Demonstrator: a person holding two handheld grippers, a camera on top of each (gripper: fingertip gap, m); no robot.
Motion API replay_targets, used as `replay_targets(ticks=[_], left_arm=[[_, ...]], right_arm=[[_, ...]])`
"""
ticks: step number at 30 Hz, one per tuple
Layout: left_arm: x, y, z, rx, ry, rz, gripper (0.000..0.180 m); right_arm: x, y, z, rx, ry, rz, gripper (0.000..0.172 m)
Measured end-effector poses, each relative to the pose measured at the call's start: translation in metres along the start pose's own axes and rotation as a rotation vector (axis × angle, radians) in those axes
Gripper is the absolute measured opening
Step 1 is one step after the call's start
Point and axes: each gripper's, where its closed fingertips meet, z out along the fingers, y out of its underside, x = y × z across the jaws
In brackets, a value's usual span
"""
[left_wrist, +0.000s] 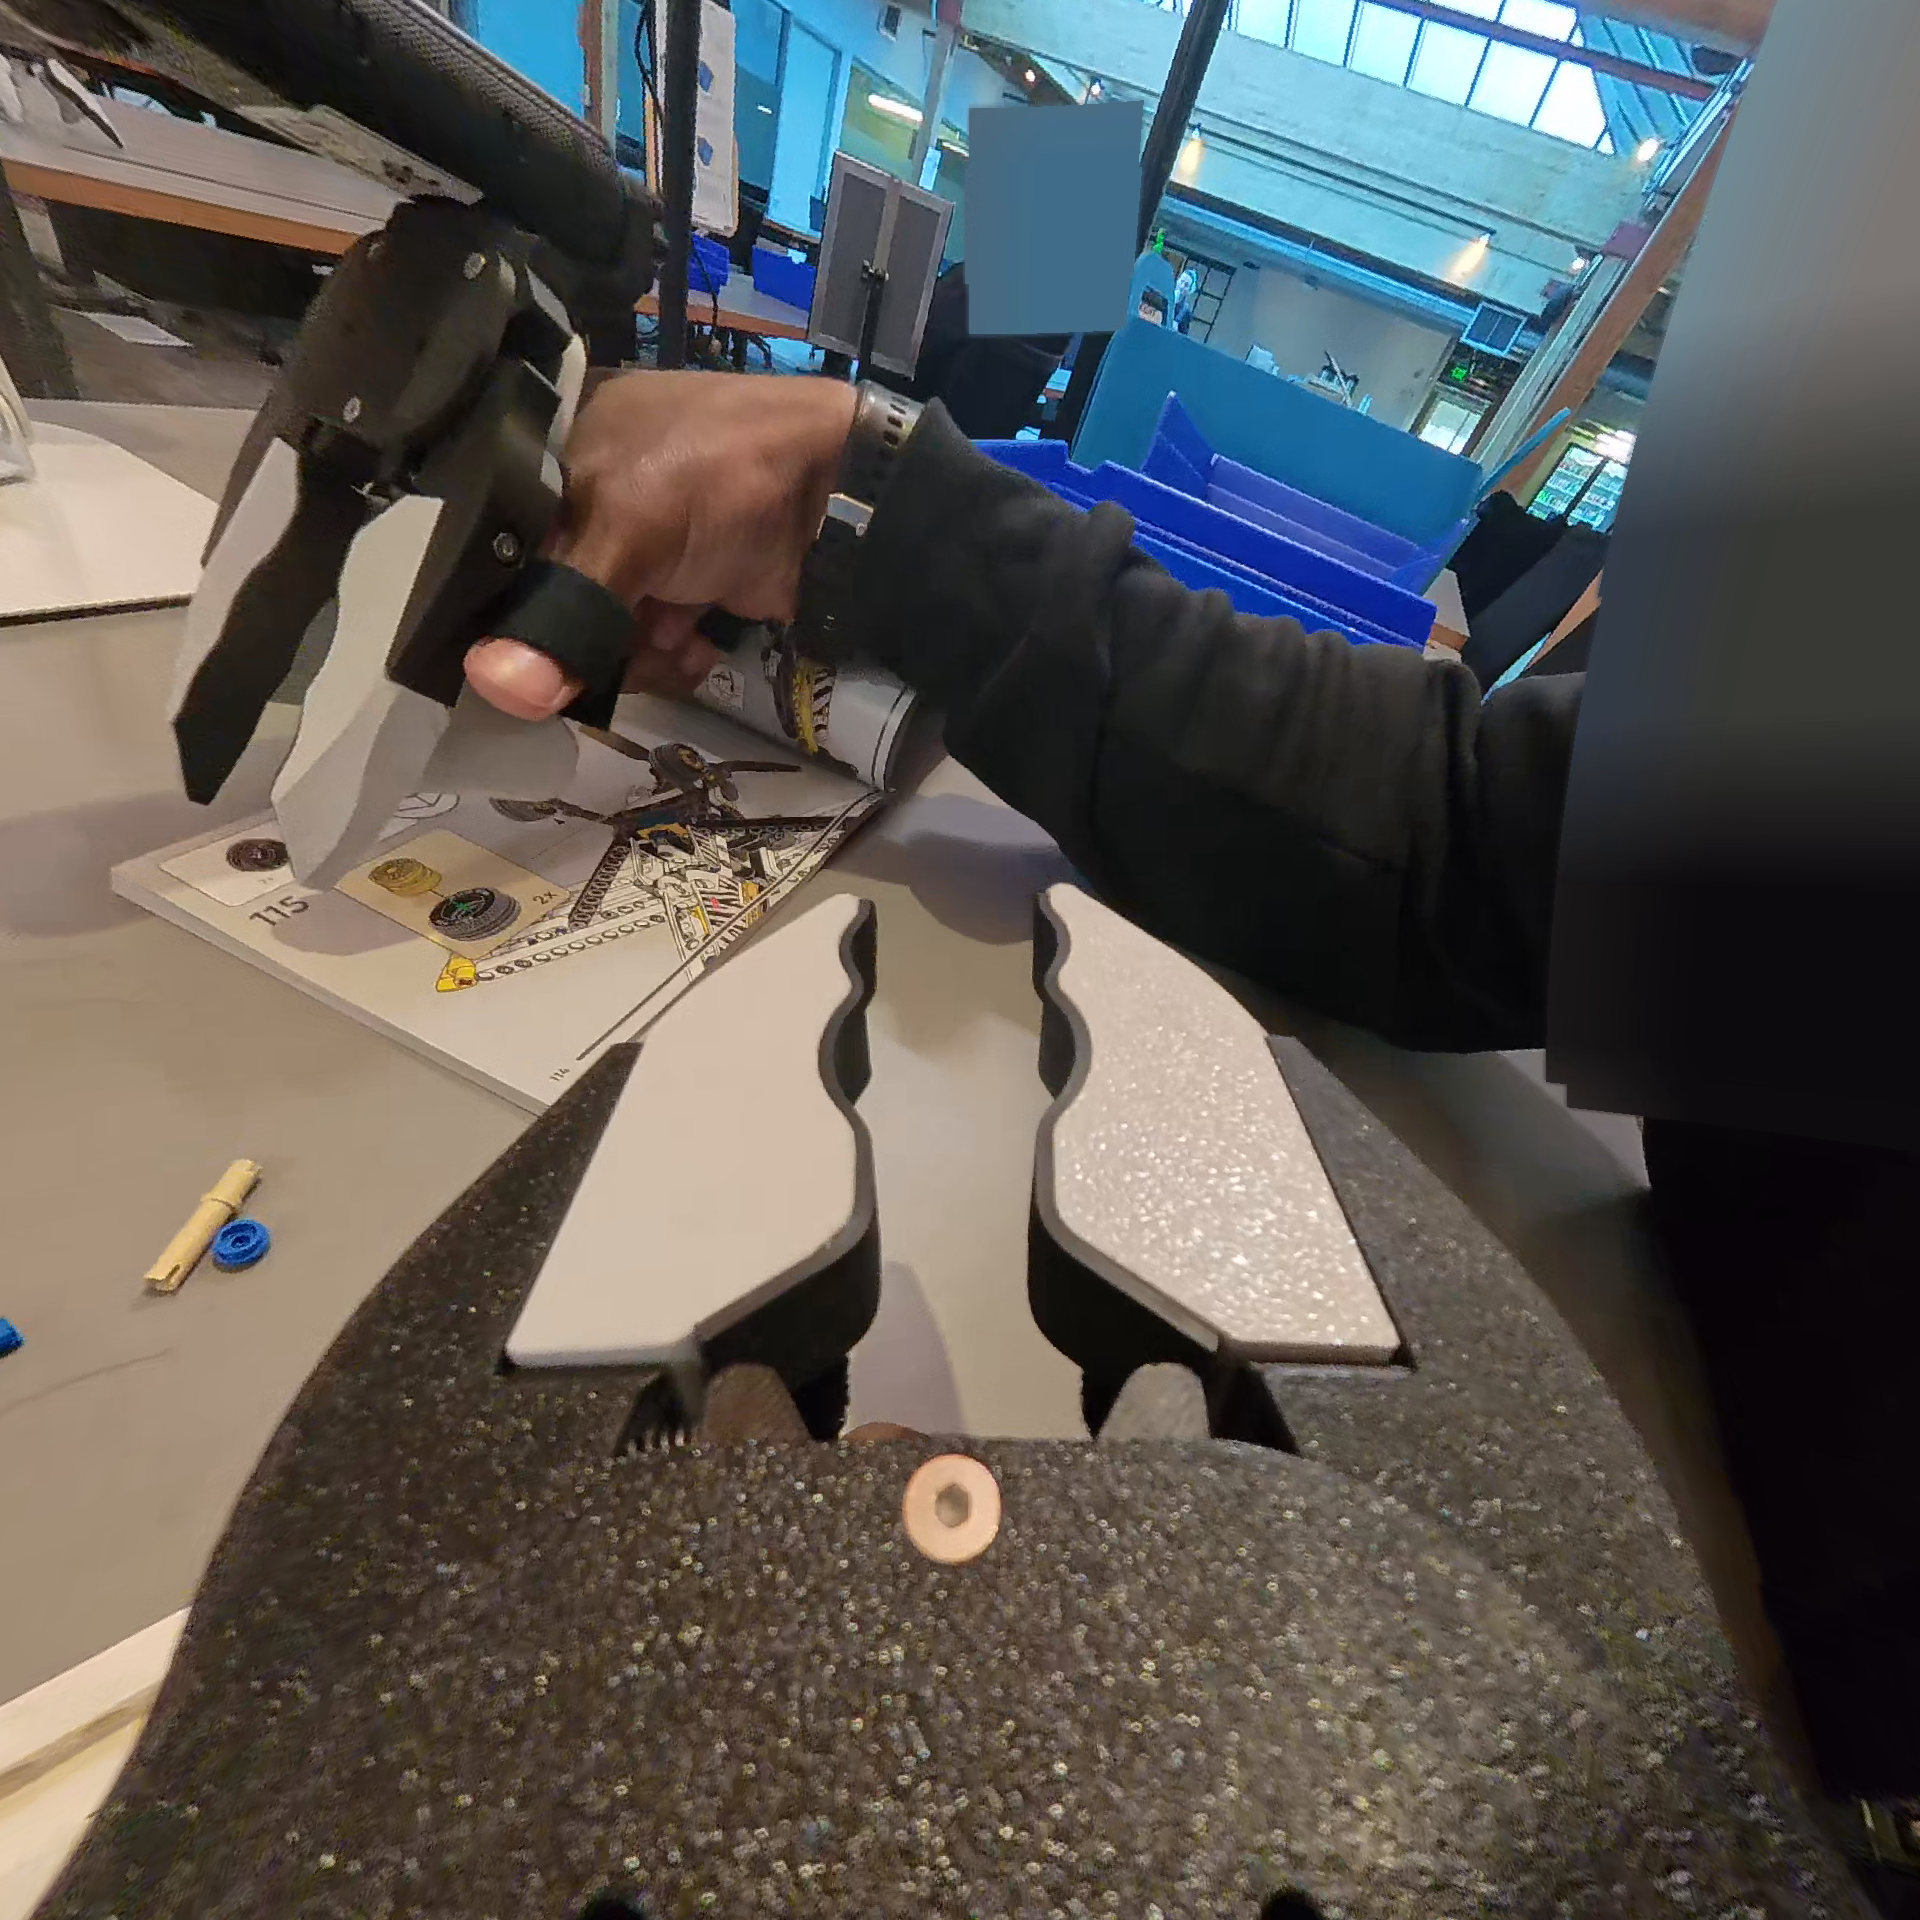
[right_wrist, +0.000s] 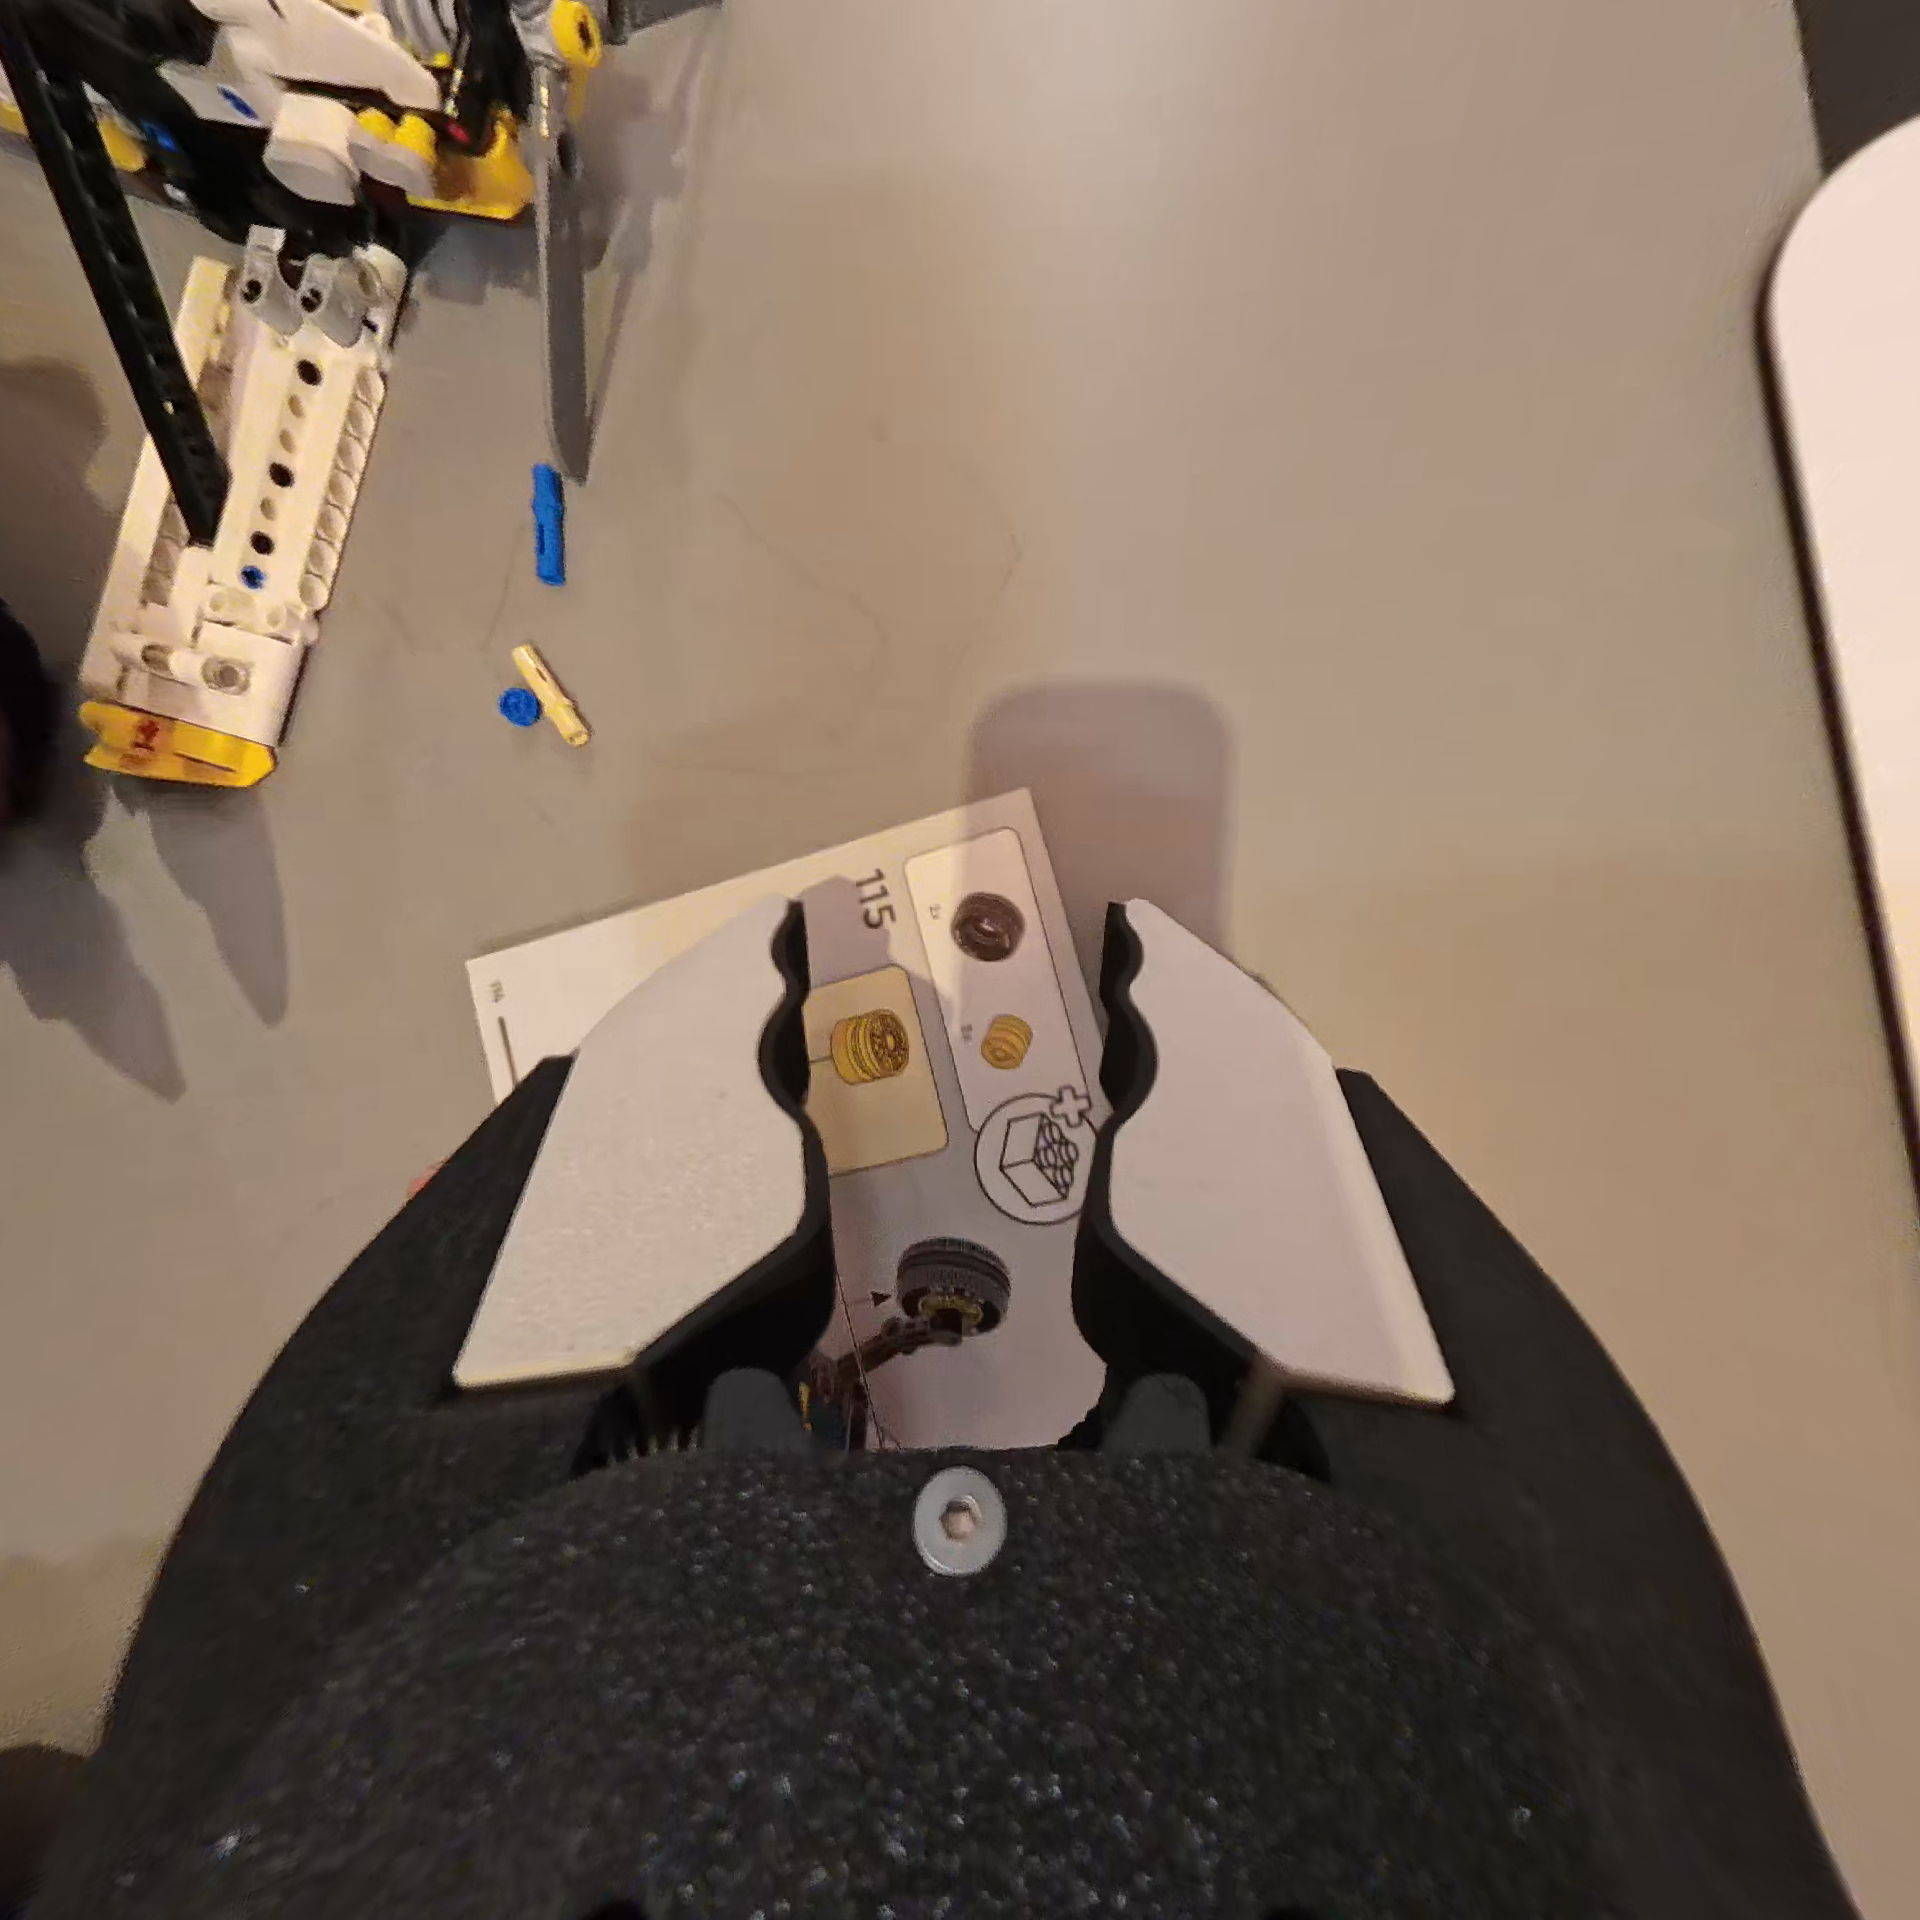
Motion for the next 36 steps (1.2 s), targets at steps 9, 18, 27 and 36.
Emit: replay_targets(ticks=[9, 18, 27, 36], left_arm=[[0.001, 0.002, -0.001, -0.014, 0.007, 0.001, 0.029], [0.003, 0.004, 0.0, -0.025, 0.015, 0.003, 0.028], [0.002, 0.005, 0.0, -0.028, 0.016, -0.002, 0.027], [-0.002, 0.004, -0.001, -0.024, -0.003, 0.0, 0.027]], right_arm=[[-0.01, -0.01, 0.012, 0.027, -0.015, -0.062, 0.057], [-0.012, -0.011, 0.018, 0.026, -0.008, -0.072, 0.057], [-0.013, -0.012, 0.015, 0.032, -0.009, -0.08, 0.057], [-0.014, -0.011, 0.01, 0.033, 0.006, -0.103, 0.054]])
